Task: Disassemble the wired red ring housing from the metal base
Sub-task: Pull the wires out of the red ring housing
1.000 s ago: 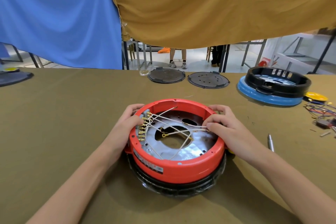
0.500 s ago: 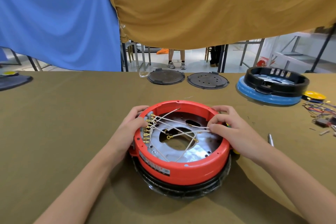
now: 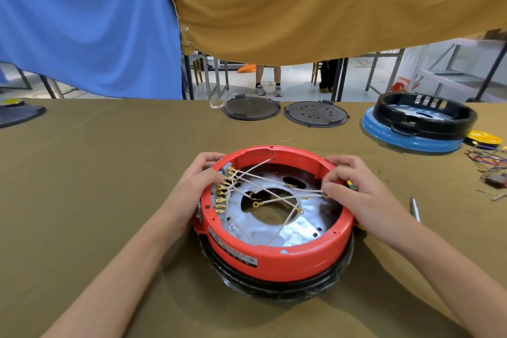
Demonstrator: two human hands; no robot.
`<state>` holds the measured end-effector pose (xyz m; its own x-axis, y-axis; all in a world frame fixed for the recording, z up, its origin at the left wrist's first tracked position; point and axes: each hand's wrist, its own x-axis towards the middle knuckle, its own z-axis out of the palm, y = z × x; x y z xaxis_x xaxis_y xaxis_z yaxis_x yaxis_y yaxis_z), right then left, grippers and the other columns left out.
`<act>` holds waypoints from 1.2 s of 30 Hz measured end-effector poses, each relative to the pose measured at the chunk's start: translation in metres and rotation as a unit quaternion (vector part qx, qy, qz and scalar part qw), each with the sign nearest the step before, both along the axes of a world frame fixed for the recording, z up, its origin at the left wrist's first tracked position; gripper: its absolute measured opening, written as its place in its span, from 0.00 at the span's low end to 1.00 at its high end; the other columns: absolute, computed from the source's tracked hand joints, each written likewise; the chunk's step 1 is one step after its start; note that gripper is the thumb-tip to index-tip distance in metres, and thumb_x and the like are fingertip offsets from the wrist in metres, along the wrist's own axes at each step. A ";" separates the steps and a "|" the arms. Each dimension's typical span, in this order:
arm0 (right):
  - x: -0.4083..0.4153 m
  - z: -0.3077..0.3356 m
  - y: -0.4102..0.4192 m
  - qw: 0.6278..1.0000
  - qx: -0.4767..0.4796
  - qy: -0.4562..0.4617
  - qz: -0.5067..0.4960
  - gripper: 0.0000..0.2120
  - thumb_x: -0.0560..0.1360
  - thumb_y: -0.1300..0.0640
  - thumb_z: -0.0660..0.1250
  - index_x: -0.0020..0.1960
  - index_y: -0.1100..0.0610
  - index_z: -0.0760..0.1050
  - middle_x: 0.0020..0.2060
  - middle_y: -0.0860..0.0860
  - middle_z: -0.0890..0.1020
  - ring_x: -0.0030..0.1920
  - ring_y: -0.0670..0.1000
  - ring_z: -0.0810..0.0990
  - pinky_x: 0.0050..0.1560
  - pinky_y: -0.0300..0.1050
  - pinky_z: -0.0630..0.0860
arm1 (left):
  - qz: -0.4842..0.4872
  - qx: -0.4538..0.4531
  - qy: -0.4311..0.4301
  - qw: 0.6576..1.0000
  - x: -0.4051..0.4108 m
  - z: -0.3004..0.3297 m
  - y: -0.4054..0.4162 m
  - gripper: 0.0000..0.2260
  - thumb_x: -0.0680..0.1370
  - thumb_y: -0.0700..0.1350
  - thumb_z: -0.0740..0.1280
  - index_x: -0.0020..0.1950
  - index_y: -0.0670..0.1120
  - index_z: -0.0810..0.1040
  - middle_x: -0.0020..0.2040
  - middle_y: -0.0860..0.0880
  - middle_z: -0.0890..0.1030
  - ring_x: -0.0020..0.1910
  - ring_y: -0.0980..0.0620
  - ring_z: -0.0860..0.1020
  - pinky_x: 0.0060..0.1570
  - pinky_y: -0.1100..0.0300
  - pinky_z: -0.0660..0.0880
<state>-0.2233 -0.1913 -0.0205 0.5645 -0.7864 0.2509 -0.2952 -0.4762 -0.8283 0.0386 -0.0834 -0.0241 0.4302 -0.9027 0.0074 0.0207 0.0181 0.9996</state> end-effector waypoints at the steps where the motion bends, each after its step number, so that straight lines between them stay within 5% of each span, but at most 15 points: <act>1: 0.000 0.001 0.001 1.000 0.000 0.003 -0.003 0.11 0.78 0.59 0.66 0.38 0.52 0.80 0.60 0.36 0.71 0.62 0.29 0.67 0.53 0.24 0.61 | 0.000 0.000 -0.002 1.000 0.000 0.000 0.001 0.19 0.65 0.42 0.65 0.56 0.46 0.78 0.52 0.46 0.80 0.44 0.49 0.82 0.43 0.55 0.78; 7: -0.005 0.010 0.003 0.996 0.035 -0.070 -0.036 0.14 0.83 0.55 0.57 0.48 0.52 0.81 0.52 0.46 0.81 0.42 0.40 0.82 0.38 0.28 0.73 | -0.004 0.000 -0.028 1.000 0.000 -0.003 0.006 0.13 0.77 0.36 0.63 0.58 0.49 0.78 0.58 0.42 0.81 0.46 0.45 0.83 0.46 0.51 0.79; 12: -0.007 0.004 0.006 1.000 -0.013 -0.015 -0.024 0.11 0.80 0.57 0.63 0.43 0.49 0.82 0.56 0.41 0.78 0.55 0.32 0.74 0.48 0.19 0.63 | 0.001 -0.002 -0.040 0.999 -0.002 -0.002 0.009 0.16 0.67 0.45 0.66 0.54 0.53 0.80 0.57 0.44 0.81 0.50 0.44 0.83 0.51 0.47 0.78; 17: -0.008 0.000 0.005 0.999 -0.018 -0.040 -0.027 0.14 0.78 0.61 0.64 0.39 0.47 0.81 0.56 0.42 0.78 0.58 0.33 0.73 0.51 0.21 0.64 | -0.003 0.014 -0.102 0.995 -0.005 0.002 0.013 0.17 0.66 0.46 0.64 0.54 0.52 0.77 0.55 0.47 0.79 0.53 0.48 0.79 0.49 0.54 0.76; 23: -0.008 0.002 0.007 0.999 -0.028 -0.032 -0.019 0.11 0.79 0.62 0.64 0.45 0.48 0.81 0.55 0.44 0.80 0.54 0.39 0.77 0.48 0.26 0.68 | 0.013 0.022 -0.147 0.989 -0.004 0.005 0.020 0.08 0.78 0.38 0.66 0.55 0.48 0.76 0.54 0.46 0.78 0.49 0.52 0.79 0.46 0.60 0.75; 27: -0.006 -0.001 0.009 0.999 -0.029 -0.039 -0.023 0.11 0.80 0.60 0.63 0.50 0.45 0.79 0.50 0.43 0.81 0.48 0.40 0.78 0.41 0.26 0.70 | 0.055 -0.014 -0.372 0.926 0.001 0.017 0.021 0.12 0.78 0.42 0.67 0.60 0.52 0.74 0.60 0.53 0.74 0.62 0.59 0.71 0.58 0.65 0.66; 31: -0.003 0.000 0.010 0.999 -0.010 -0.048 -0.016 0.12 0.81 0.60 0.62 0.54 0.44 0.77 0.47 0.42 0.81 0.44 0.40 0.80 0.39 0.30 0.74 | -0.028 -0.012 -0.506 0.862 0.001 0.037 0.000 0.14 0.78 0.48 0.68 0.62 0.57 0.73 0.62 0.55 0.71 0.65 0.56 0.67 0.62 0.61 0.62; 34: 0.005 0.009 0.005 0.999 0.024 -0.036 -0.009 0.13 0.80 0.62 0.62 0.61 0.48 0.76 0.51 0.46 0.80 0.44 0.40 0.80 0.39 0.27 0.74 | -0.086 0.074 -0.542 0.833 -0.002 0.040 -0.020 0.19 0.81 0.46 0.62 0.72 0.52 0.69 0.70 0.51 0.68 0.69 0.52 0.66 0.71 0.56 0.62; 36: 0.013 0.018 -0.002 0.999 0.045 0.001 0.007 0.14 0.80 0.62 0.62 0.63 0.51 0.76 0.51 0.48 0.81 0.42 0.42 0.81 0.36 0.27 0.74 | -0.105 0.116 -0.515 0.843 0.000 0.036 -0.022 0.18 0.82 0.41 0.58 0.71 0.52 0.68 0.67 0.50 0.74 0.65 0.51 0.72 0.68 0.54 0.67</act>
